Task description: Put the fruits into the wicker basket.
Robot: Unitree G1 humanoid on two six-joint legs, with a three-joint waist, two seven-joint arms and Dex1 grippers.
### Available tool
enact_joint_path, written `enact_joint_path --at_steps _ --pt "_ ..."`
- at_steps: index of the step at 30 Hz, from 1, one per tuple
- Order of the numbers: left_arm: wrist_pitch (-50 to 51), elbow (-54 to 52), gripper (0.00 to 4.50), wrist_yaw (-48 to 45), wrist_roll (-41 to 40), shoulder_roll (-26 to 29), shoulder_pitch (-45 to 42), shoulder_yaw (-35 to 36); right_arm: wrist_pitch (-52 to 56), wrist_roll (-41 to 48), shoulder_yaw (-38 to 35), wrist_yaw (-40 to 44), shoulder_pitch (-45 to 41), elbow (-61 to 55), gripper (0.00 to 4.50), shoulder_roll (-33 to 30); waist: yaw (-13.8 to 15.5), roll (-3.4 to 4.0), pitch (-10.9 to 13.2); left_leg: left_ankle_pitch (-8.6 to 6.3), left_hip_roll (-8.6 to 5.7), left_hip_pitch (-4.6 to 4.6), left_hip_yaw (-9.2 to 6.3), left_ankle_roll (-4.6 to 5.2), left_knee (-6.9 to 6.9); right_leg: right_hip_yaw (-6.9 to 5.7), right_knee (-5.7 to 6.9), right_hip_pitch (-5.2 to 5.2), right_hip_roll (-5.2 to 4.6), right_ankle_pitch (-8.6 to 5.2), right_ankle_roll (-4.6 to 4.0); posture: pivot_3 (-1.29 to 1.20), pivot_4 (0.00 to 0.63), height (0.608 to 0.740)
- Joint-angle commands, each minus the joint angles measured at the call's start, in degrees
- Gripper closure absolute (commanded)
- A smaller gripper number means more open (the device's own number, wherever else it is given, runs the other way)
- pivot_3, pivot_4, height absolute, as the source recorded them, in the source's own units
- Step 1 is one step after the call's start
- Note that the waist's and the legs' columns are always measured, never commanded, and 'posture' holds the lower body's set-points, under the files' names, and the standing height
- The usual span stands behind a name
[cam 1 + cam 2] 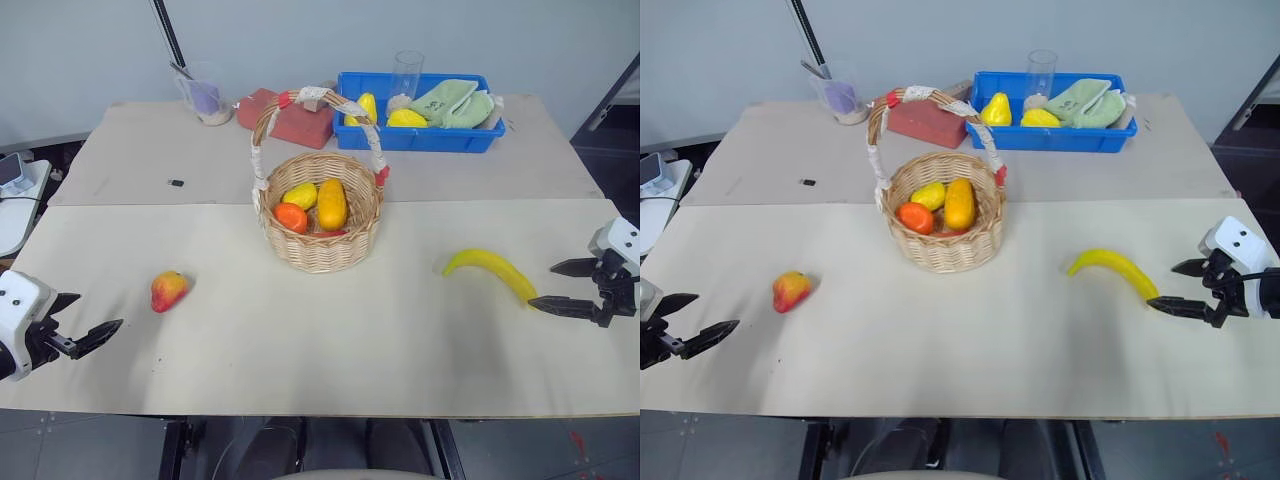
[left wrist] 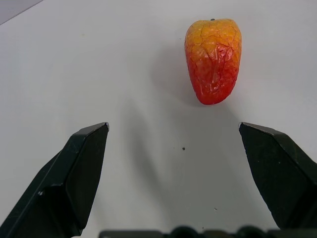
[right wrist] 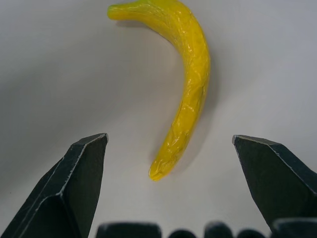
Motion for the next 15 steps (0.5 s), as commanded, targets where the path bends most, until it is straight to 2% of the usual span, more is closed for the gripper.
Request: enact_joint_path --at_steps 1,15 --pt "-0.56 0.07 0.00 -0.12 0.13 0.48 -0.04 0.90 -0.12 0.14 -1.89 0.06 -0.52 -0.72 0.02 -1.13 0.00 0.00 0.00 0.00 0.00 0.00 0.00 0.00 0.00 0.00 0.00 0.00 0.00 0.00 0.00 0.00 0.150 0.740" --pt "-2.94 0.79 0.00 -0.75 -0.60 -0.27 -0.51 0.89 -0.33 0.17 -1.96 0.20 -0.31 -1.11 0.02 -1.00 0.01 0.00 0.00 0.00 0.00 0.00 0.00 0.00 0.00 0.00 0.00 0.00 0.00 0.00 0.00 0.00 0.150 0.740"
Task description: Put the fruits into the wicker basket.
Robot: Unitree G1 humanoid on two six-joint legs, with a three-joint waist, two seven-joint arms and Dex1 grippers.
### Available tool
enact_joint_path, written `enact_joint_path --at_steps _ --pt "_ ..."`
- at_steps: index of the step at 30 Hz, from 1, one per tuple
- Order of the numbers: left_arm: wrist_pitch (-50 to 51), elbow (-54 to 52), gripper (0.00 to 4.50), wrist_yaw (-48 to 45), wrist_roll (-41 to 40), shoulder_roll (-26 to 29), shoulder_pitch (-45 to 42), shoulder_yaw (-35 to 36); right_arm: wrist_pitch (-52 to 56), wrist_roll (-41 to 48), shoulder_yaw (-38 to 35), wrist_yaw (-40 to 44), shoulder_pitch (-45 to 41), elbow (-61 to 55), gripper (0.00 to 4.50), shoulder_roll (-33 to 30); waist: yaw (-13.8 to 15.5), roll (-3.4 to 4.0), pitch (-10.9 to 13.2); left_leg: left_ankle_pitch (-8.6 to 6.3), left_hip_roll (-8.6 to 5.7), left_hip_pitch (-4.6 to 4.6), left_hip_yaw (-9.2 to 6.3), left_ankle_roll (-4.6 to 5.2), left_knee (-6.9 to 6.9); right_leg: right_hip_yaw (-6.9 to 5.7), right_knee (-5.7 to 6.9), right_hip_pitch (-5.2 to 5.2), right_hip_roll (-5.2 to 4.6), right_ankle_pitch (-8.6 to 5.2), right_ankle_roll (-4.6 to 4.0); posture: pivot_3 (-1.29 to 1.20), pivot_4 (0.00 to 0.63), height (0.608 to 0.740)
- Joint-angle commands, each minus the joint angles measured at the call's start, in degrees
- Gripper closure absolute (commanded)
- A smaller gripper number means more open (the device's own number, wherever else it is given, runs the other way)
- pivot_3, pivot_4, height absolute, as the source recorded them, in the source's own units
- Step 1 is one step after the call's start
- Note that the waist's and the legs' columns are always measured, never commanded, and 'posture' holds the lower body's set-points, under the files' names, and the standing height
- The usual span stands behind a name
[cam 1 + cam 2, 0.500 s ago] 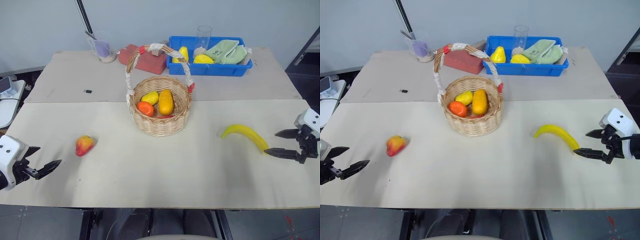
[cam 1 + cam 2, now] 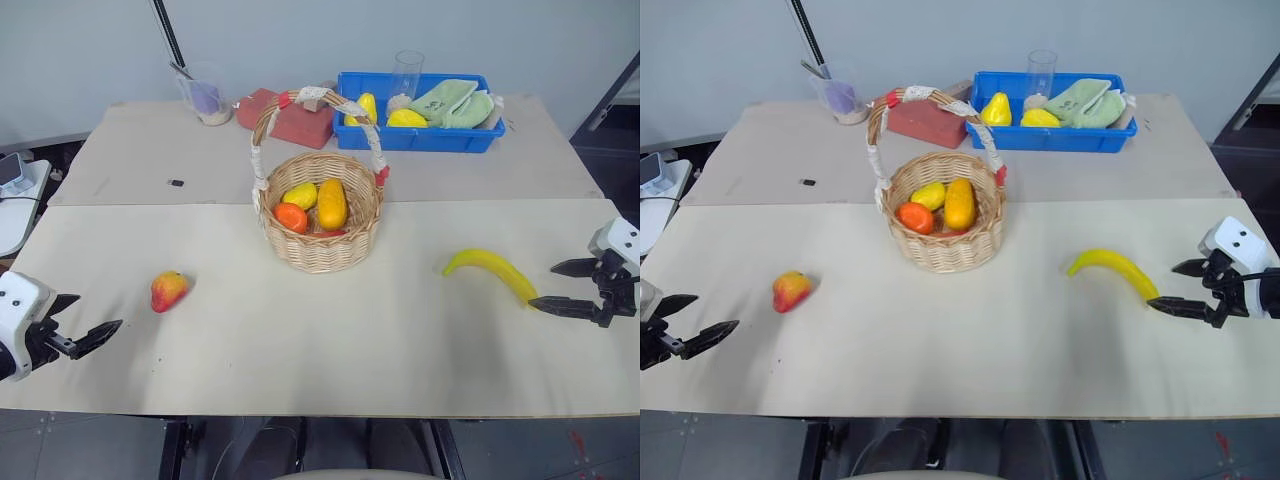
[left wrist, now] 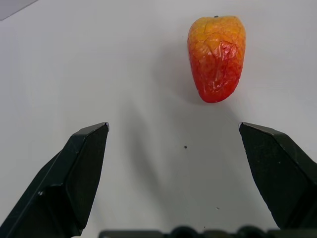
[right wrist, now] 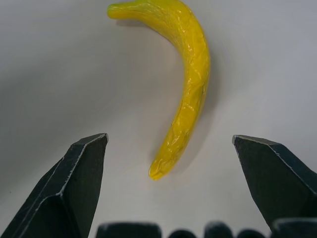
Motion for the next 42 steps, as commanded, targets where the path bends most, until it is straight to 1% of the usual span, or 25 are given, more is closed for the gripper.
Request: enact_joint_path --at_steps 1,10,15,21,25,28,31,37,42 --pt "-1.67 -0.33 0.00 -0.63 -0.63 -0.30 -0.21 1.33 -0.30 0.22 -1.93 0.15 -0.32 -1.09 0.02 -0.96 0.00 0.00 0.00 0.00 0.00 0.00 0.00 0.00 0.00 0.00 0.00 0.00 0.00 0.00 0.00 0.00 0.150 0.740" --pt "-1.17 0.45 0.00 -2.07 -2.39 -0.41 -0.89 2.44 -0.36 0.50 -2.05 0.03 -0.03 -1.61 0.02 -0.50 -0.01 0.00 0.00 0.00 0.00 0.00 0.00 0.00 0.00 0.00 0.00 0.00 0.00 0.00 0.00 0.00 0.150 0.740" --pt "1.61 -2.47 0.00 -1.00 -5.11 -1.38 -2.37 1.04 0.02 2.09 -2.57 0.74 -0.38 -2.91 0.02 0.26 -0.01 0.00 0.00 0.00 0.00 0.00 0.00 0.00 0.00 0.00 0.00 0.00 0.00 0.00 0.00 0.00 0.150 0.740" --pt "3.61 -4.79 0.00 3.91 -5.57 -4.92 -7.37 -4.37 3.81 8.02 -4.29 2.76 -0.23 -12.30 0.02 1.58 0.05 -0.01 -0.01 0.00 0.00 -0.01 0.00 0.00 0.00 0.03 0.02 0.00 0.00 0.02 0.03 0.00 0.150 0.740" --pt "3.83 -4.31 0.00 6.30 -5.06 -6.73 -10.25 -7.71 9.66 13.87 -4.07 1.74 -1.84 -23.06 0.02 2.59 0.01 -0.09 -0.03 0.00 0.03 -0.01 0.00 0.00 0.01 0.02 0.02 0.00 0.05 0.02 0.04 0.00 0.150 0.740" --pt "2.80 -1.79 0.00 8.41 -4.39 -8.36 -13.02 -9.97 12.87 17.35 -2.08 0.09 -5.65 -30.53 0.02 3.96 0.01 -0.09 -0.03 0.00 0.04 0.00 0.00 0.00 0.01 0.05 0.02 -0.01 0.05 0.02 0.04 0.00 0.150 0.740" --pt "1.89 0.51 0.00 9.14 -3.37 -9.58 -14.98 -12.46 13.89 17.93 1.02 -1.94 -11.19 -34.08 0.02 6.04 0.06 -0.16 -0.04 0.00 0.03 -0.01 0.00 0.00 0.02 0.04 0.03 -0.02 0.06 0.03 0.05 0.00 0.150 0.740" --pt "0.35 4.69 0.00 11.73 -1.98 -11.56 -18.02 -14.59 17.86 23.29 3.91 -3.35 -20.30 -36.77 0.02 11.03 0.13 -0.37 -0.01 0.00 0.01 -0.06 0.00 0.00 0.02 0.04 -0.01 -0.05 0.04 0.06 0.09 0.00 0.150 0.740" --pt "-0.31 7.34 0.00 13.06 -1.09 -13.25 -20.08 -16.59 17.37 23.47 6.58 -4.21 -24.16 -36.25 0.02 15.35 0.21 -0.42 -0.03 0.00 -0.01 -0.06 -0.01 0.01 0.04 0.05 0.00 -0.06 0.02 0.09 0.12 0.00 0.150 0.740"
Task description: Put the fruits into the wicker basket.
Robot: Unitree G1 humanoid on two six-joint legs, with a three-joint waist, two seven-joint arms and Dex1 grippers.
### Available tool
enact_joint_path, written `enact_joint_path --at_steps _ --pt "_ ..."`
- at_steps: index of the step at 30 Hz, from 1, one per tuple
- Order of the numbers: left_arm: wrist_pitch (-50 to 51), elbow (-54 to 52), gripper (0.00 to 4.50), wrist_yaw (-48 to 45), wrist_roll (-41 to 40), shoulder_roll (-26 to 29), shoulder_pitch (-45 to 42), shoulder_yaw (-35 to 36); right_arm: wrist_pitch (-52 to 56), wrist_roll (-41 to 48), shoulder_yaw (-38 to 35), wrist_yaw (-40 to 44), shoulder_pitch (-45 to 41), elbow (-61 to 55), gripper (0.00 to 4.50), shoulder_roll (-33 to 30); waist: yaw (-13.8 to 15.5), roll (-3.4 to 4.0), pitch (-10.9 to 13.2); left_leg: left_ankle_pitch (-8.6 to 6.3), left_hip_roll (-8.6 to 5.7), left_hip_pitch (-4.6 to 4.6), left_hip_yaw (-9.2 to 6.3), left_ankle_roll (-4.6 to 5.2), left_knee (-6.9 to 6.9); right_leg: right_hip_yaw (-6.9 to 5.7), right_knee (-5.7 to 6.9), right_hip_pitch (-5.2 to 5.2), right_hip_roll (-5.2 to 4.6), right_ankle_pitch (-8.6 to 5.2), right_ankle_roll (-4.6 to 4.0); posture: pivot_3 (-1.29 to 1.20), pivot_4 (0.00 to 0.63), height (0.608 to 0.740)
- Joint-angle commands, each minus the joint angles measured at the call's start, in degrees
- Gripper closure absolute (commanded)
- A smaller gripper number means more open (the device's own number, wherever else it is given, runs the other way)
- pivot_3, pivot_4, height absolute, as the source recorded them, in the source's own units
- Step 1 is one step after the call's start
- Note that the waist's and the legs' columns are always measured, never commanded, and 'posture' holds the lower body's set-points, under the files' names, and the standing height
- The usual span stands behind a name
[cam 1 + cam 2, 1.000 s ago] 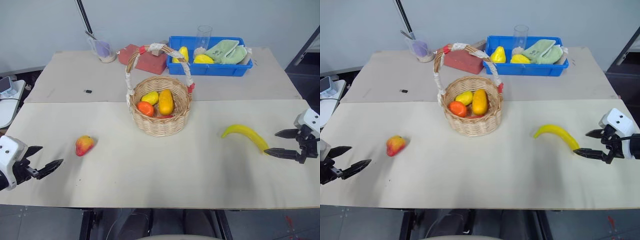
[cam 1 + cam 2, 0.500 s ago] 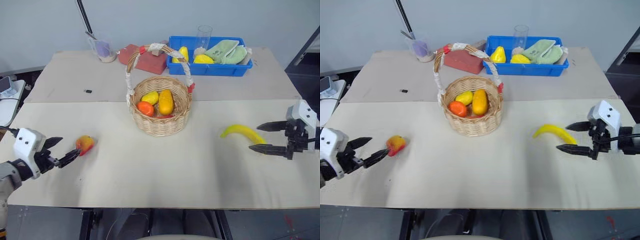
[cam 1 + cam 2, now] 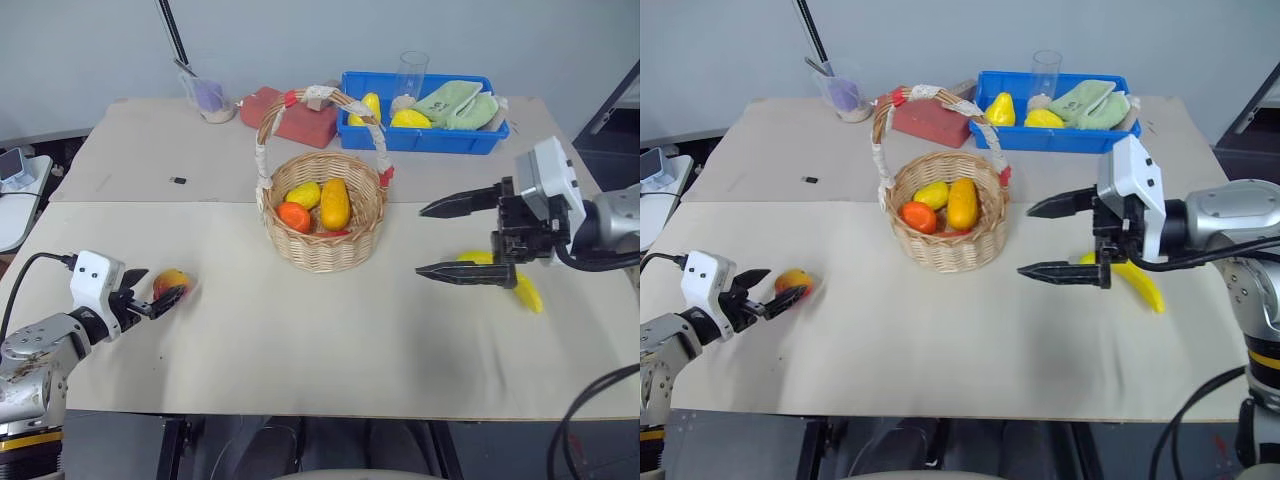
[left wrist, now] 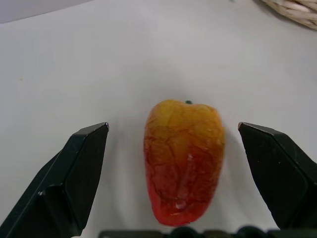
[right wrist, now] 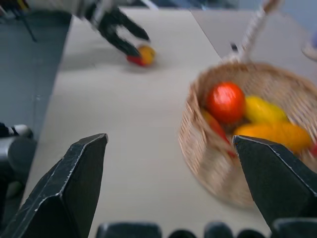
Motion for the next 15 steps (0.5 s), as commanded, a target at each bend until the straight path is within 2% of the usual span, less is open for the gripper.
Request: enact_joint_path --at_steps 1,5,6,8,12,15 --pt "-1.78 0.89 0.00 0.84 0.68 -0.31 -1.45 -0.71 -0.49 0.54 0.77 -0.57 -2.26 -0.58 0.02 1.44 -0.02 -0.04 -0.01 0.00 0.00 0.01 0.00 0.00 0.00 0.00 0.01 0.00 0.00 0.00 0.00 0.00 0.150 0.740" --pt "-1.85 1.37 0.00 1.22 0.90 -0.88 -1.76 -1.60 -1.74 -0.22 2.41 -0.43 -3.49 -0.21 0.02 3.71 -0.06 -0.09 -0.02 0.00 0.00 0.00 0.00 0.00 0.00 0.01 0.02 -0.03 0.01 0.01 0.00 0.00 0.150 0.740" --pt "-1.98 1.42 0.41 1.30 0.94 -0.98 -1.78 -1.77 -2.22 -0.47 2.69 -0.47 -3.76 -0.10 0.00 4.22 -0.08 -0.10 -0.03 0.00 0.00 0.00 0.00 0.00 0.00 0.01 0.02 -0.04 0.01 0.01 0.00 0.00 0.150 0.740" --pt "-2.09 1.35 0.80 1.40 0.95 -1.20 -1.85 -1.94 -2.63 -0.61 2.91 -0.45 -4.10 0.15 0.00 4.85 -0.09 -0.10 -0.03 0.00 0.00 0.00 -0.01 0.00 0.00 0.01 0.04 -0.06 0.01 0.01 -0.01 0.00 0.150 0.740" --pt "-1.98 1.04 2.59 1.30 1.04 -1.28 -1.93 -2.31 -3.55 -1.32 3.20 -0.56 -4.46 0.65 0.00 5.88 -0.09 -0.10 -0.03 0.00 0.00 0.00 -0.01 0.00 0.00 0.01 0.05 -0.06 0.01 0.01 -0.01 0.00 0.150 0.740" --pt "-2.00 -0.20 2.71 0.94 0.89 -0.89 -1.29 -2.10 -4.16 -2.13 3.32 -0.32 -3.95 0.80 0.00 5.95 -0.08 -0.10 -0.03 0.00 0.00 0.00 -0.01 0.00 0.00 0.01 0.05 -0.06 0.01 0.02 -0.01 0.00 0.150 0.740"
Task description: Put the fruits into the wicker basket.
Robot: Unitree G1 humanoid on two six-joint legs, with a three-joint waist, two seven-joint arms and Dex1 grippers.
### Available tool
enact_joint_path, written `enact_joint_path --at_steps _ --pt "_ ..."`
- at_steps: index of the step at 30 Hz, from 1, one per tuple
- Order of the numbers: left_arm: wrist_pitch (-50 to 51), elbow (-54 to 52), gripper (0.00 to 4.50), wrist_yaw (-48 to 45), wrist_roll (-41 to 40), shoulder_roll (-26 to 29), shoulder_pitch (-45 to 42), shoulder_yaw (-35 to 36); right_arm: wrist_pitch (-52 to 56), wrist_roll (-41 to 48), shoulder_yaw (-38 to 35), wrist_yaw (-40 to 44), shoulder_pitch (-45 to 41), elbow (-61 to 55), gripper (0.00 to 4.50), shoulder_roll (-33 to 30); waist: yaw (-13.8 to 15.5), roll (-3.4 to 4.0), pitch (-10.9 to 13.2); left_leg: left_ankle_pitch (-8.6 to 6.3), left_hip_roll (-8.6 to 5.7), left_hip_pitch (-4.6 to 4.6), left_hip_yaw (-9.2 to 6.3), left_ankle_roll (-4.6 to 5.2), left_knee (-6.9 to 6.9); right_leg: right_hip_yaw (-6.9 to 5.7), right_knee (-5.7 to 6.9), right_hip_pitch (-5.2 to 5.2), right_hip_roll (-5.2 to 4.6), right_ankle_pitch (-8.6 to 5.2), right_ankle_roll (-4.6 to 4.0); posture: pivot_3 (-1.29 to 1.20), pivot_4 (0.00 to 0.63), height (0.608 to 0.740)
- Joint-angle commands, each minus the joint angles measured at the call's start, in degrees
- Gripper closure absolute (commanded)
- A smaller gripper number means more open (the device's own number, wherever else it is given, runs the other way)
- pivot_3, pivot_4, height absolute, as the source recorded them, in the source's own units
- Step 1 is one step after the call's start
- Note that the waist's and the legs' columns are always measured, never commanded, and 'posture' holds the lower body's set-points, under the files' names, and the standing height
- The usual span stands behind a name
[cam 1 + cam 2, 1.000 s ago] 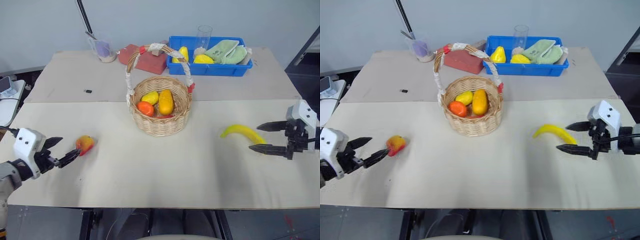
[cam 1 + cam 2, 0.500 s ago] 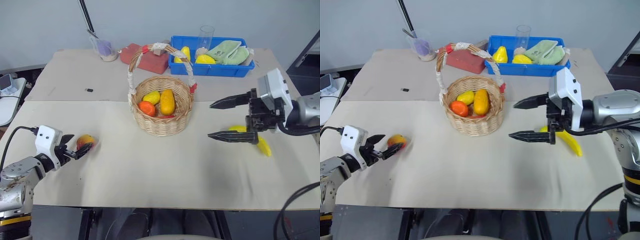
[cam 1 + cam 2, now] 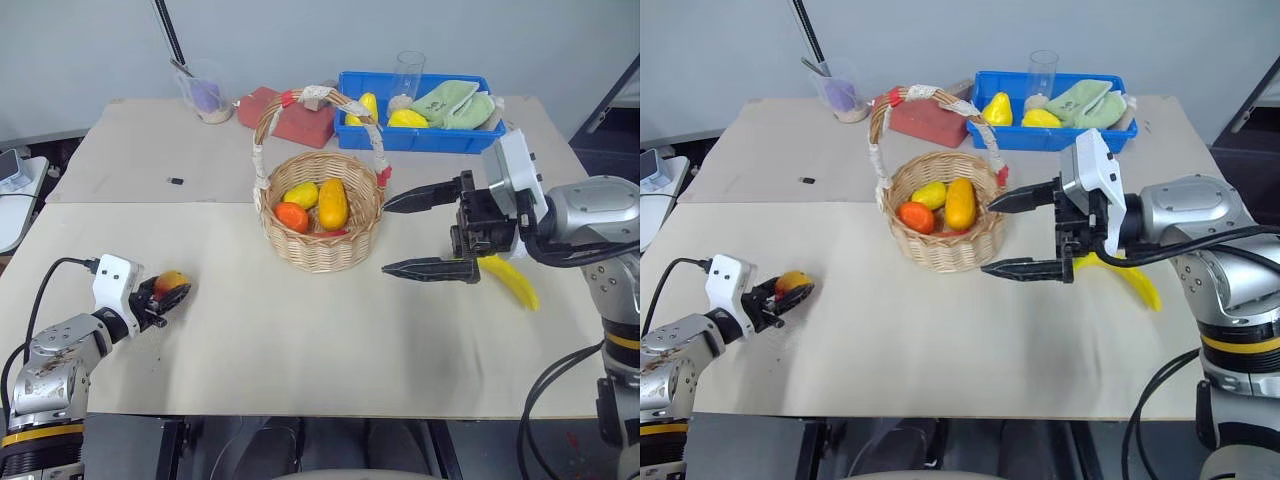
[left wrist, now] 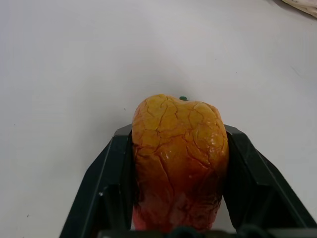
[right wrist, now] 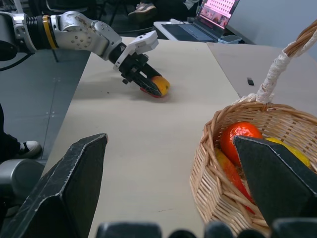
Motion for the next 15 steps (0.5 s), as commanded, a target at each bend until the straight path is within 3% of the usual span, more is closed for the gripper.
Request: enact_joint_path --at_steps 1,8,11,15 --pt "-1.00 -2.90 2.71 -0.52 -0.66 0.84 0.55 0.98 -1.97 -0.53 -0.62 0.25 -0.51 -0.63 0.00 -0.19 0.00 0.00 0.00 0.00 0.00 0.00 0.00 0.00 0.00 0.00 0.00 0.00 0.00 0.00 0.00 0.00 0.150 0.740" --pt "6.15 -20.27 2.71 -6.68 -11.38 4.51 -0.15 1.13 -1.08 -0.25 -4.49 0.15 3.85 -1.52 0.00 -4.34 0.38 -0.13 0.04 0.00 -0.02 -0.08 -0.01 0.00 0.04 0.02 -0.02 -0.04 -0.04 0.02 0.02 0.00 0.150 0.740" --pt "10.88 -27.19 2.71 -5.91 -16.68 4.81 -8.41 -3.18 1.20 1.50 -9.05 -1.56 7.88 -3.12 0.00 -6.93 1.19 -0.15 0.05 0.00 -0.02 -0.09 -0.01 0.00 0.06 0.00 -0.04 -0.01 -0.02 0.02 0.03 0.00 0.150 0.740" --pt "10.42 -26.11 2.71 -1.57 -14.32 0.33 -19.90 -9.84 2.38 2.06 -12.22 -4.44 11.02 -4.71 0.00 -7.73 1.31 -0.18 0.03 0.00 -0.08 -0.05 0.01 0.01 0.14 0.02 -0.04 0.09 -0.01 0.08 0.11 0.00 0.150 0.740"
